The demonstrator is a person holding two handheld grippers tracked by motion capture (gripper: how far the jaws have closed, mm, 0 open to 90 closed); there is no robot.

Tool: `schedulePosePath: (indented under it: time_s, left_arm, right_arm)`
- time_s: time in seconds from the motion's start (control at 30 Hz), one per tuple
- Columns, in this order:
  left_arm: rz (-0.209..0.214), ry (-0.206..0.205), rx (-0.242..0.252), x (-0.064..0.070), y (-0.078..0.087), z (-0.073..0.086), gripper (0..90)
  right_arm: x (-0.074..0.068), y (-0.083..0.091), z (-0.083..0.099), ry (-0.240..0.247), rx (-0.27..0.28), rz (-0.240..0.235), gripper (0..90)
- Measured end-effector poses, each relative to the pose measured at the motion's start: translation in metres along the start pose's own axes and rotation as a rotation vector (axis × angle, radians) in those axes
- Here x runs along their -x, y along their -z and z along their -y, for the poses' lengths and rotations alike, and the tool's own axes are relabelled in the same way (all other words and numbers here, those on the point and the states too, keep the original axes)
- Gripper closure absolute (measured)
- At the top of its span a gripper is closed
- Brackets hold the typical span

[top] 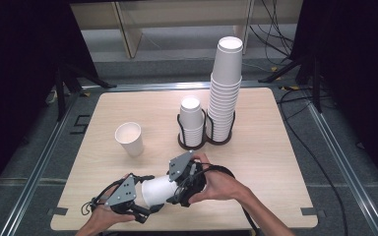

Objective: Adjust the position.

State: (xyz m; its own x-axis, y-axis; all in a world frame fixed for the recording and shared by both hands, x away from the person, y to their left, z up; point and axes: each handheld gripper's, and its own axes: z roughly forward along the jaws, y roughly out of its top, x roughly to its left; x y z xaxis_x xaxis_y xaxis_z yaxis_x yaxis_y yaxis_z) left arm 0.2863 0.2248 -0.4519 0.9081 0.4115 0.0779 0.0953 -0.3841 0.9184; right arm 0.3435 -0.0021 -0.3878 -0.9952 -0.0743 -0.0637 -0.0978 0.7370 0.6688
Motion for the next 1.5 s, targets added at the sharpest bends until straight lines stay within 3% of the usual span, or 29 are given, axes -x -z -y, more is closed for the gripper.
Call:
schedulePosePath:
  time_s: [0.13,0.27,0.37,0.47,0.53,0.57,0.67,0.7,0.73,0.8,0.83,0.97,1.07,1.1,1.27,1.43,1.5]
  left_arm:
    - [0.002,-0.008,-0.009,0.0,0.0,-0.001,11.9]
    - [0.01,-0.01,-0.015,0.0,0.001,0.0,11.3]
    - [0.015,0.012,0.002,-0.001,0.0,0.002,8.6]
    - [0.012,0.029,0.056,-0.003,0.001,0.003,5.3]
    - [0.004,0.037,0.074,-0.004,0.004,0.002,4.8]
    - [0.007,0.049,0.107,-0.004,0.004,0.002,4.7]
    - [-0.002,0.061,0.118,-0.005,0.007,0.0,4.2]
    - [-0.001,0.07,0.152,-0.005,0.006,0.001,4.3]
    - [-0.016,0.072,0.136,-0.005,0.009,0.001,4.5]
    - [-0.021,0.085,0.169,-0.006,0.009,0.001,5.2]
    - [-0.031,0.09,0.159,-0.006,0.012,0.0,5.7]
    - [-0.032,0.121,0.211,-0.008,0.013,0.0,14.5]
    - [-0.04,0.141,0.207,-0.009,0.015,-0.001,14.6]
    - [-0.035,0.156,0.217,-0.01,0.014,0.0,14.6]
    - [-0.032,0.178,0.22,-0.008,0.014,-0.001,14.2]
    - [-0.031,0.169,0.233,-0.007,0.014,-0.002,7.5]
    - [-0.016,0.166,0.264,-0.007,0.012,-0.002,4.5]
  right_arm:
    - [-0.002,-0.002,0.0,-0.01,-0.017,-0.009,20.6]
    - [-0.002,-0.004,0.0,0.011,-0.016,-0.012,21.7]
    - [-0.002,-0.004,0.001,0.016,-0.012,-0.018,22.1]
    - [0.001,-0.002,0.002,0.021,0.017,-0.013,23.3]
    - [0.0,0.003,0.003,-0.016,0.039,-0.027,23.6]
    - [0.0,0.004,0.004,-0.017,0.056,-0.023,23.7]
    - [0.002,0.009,0.005,-0.027,0.094,-0.019,23.9]
    - [0.001,0.01,0.006,-0.047,0.111,-0.034,23.9]
    - [0.002,0.012,0.007,-0.054,0.122,-0.032,24.0]
    - [0.005,0.015,0.01,-0.064,0.146,-0.033,24.0]
    - [0.005,0.017,0.011,-0.077,0.158,-0.031,24.0]
    - [0.011,0.027,0.019,-0.13,0.223,-0.022,24.0]
    - [0.016,0.032,0.023,-0.12,0.279,-0.005,24.0]
    - [0.015,0.033,0.024,-0.141,0.292,-0.018,24.0]
    - [0.016,0.032,0.024,-0.128,0.348,-0.037,23.9]
    - [0.015,0.029,0.023,-0.126,0.369,-0.075,24.0]
    - [0.013,0.026,0.023,-0.133,0.366,-0.097,23.9]
